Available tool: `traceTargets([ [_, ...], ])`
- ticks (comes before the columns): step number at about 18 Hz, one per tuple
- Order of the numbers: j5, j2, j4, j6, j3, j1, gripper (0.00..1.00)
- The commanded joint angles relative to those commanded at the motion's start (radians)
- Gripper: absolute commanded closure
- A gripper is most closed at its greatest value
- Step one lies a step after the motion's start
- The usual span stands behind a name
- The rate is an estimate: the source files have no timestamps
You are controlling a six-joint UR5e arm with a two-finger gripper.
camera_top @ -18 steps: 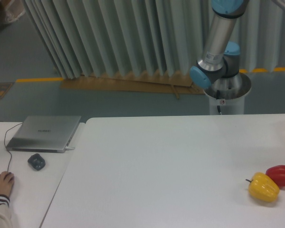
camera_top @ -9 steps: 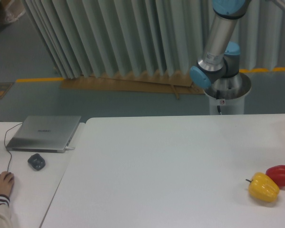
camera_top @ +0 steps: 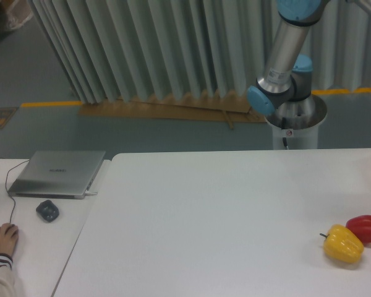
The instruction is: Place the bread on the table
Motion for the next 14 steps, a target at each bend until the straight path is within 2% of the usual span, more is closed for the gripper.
traceTargets([
  [1,0.000,0.000,0.000,0.002,0.003,0.000,0.44],
  [2,0.000,-0.002,0.000,0.003,0.003,0.000,0.45],
  [12,0.002,0.005,-0.008,0.000,0.012,0.000,0.50],
  [14,0.000,0.020,-0.038,0.000,0.024,0.000,0.51],
])
